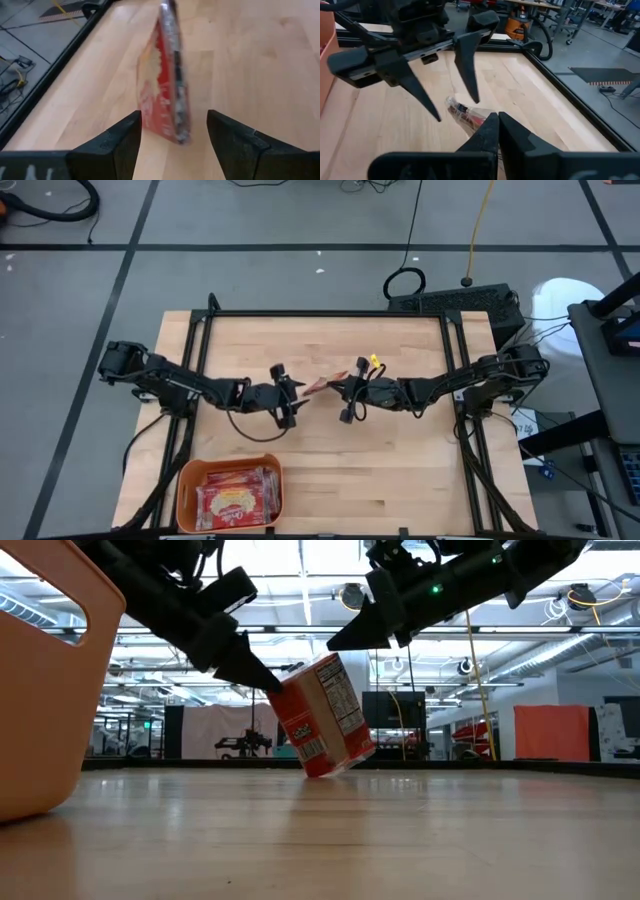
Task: Sort popcorn bags into baskets
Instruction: Put the popcorn bag into the orange bin
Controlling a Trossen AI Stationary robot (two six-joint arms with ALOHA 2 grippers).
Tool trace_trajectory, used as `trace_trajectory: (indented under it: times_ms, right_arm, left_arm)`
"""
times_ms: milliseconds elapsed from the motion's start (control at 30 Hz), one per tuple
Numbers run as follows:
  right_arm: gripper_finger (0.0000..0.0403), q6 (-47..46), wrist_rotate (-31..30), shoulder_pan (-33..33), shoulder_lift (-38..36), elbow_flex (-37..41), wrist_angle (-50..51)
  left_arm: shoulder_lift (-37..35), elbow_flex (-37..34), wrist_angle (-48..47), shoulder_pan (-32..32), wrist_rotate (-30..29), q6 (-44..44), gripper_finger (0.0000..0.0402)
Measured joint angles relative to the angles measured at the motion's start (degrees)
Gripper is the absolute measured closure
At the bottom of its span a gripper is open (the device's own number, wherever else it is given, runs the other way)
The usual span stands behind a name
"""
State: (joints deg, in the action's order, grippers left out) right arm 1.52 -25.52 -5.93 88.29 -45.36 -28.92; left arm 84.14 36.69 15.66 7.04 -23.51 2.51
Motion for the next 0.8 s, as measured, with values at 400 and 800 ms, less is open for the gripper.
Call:
trace_trajectory:
  times_ms: [400, 800]
  right_arm:
    - [0.0403, -1.19, 0.04, 0.0, 0.0, -0.02, -0.05]
    - [0.0403, -1.47, 0.13, -0.52, -0.2, -0.17, -0.41]
  left_arm:
    - [8.24, -0.07, 4.55, -3.54, 0.04, -0.1, 0.0273]
    - [10.95, -0.07, 14.09, -2.02, 3.78, 0.12, 0.0351]
